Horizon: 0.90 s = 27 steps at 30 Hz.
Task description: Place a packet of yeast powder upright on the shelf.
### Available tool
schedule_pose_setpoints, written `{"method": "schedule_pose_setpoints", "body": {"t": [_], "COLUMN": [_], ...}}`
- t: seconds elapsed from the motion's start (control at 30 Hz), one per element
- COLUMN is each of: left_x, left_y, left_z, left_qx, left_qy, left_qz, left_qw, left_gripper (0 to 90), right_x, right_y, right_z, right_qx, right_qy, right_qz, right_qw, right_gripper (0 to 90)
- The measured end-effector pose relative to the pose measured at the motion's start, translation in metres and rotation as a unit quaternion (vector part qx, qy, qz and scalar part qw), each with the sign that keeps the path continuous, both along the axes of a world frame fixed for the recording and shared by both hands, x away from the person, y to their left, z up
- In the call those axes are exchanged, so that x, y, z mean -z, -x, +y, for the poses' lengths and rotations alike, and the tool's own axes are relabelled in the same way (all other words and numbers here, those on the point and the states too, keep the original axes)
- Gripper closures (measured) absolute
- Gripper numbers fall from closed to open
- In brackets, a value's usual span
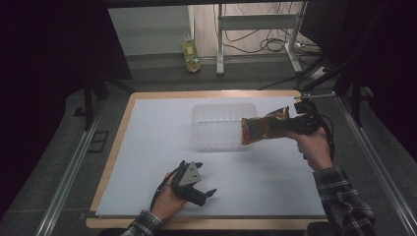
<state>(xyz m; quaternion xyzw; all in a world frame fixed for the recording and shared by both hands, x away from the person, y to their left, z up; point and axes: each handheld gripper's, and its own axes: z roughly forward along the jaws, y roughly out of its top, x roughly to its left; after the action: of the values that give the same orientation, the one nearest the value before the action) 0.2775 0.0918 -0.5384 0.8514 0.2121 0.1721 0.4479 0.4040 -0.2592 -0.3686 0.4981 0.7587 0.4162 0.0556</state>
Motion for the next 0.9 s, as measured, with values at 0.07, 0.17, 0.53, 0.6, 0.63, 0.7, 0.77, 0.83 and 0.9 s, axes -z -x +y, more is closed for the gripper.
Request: {"method": "schedule_pose_setpoints", "body": {"t": [0.07,0.17,0.53,0.6,0.63,0.7,0.77,0.83,0.9], "left_x": [0.000,0.000,-0.001,-0.001,-0.001,-0.001,-0.001,-0.001,-0.001], "left_y": [0.000,0.000,0.001,0.001,0.001,0.001,0.001,0.000,0.000], "left_z": [0.000,0.000,0.000,0.001,0.001,0.001,0.001,0.001,0.001], "left_qx": [0.000,0.001,0.005,0.006,0.006,0.006,0.007,0.006,0.006], "left_qy": [-0.002,-0.002,0.000,-0.004,-0.005,-0.004,-0.004,-0.004,-0.004], "left_qz": [0.000,-0.003,-0.006,-0.009,-0.009,-0.009,-0.010,-0.009,-0.010], "left_qw": [1.0000,1.0000,1.0000,0.9999,0.9999,0.9999,0.9999,0.9999,0.9999], "left_gripper": [2.8,2.8,2.8,2.8,2.9,2.9,2.9,2.9,2.9], "right_x": [-0.002,-0.003,0.002,0.003,0.004,0.005,0.006,0.007,0.009], "right_y": [-0.006,-0.018,-0.044,-0.048,-0.052,-0.055,-0.058,-0.060,-0.065], "right_z": [0.001,0.005,0.023,0.027,0.031,0.035,0.039,0.041,0.045], "right_qx": [0.005,0.012,0.021,0.021,0.019,0.017,0.017,0.017,0.015], "right_qy": [0.004,0.013,0.045,0.050,0.055,0.061,0.068,0.070,0.073], "right_qz": [-0.001,-0.001,0.012,0.015,0.021,0.025,0.030,0.031,0.035], "right_qw": [1.0000,0.9998,0.9987,0.9984,0.9981,0.9977,0.9971,0.9969,0.9966], "right_gripper": [67.1,67.1,67.1,67.1,67.1,67.1,67.1,67.0,66.8]}}
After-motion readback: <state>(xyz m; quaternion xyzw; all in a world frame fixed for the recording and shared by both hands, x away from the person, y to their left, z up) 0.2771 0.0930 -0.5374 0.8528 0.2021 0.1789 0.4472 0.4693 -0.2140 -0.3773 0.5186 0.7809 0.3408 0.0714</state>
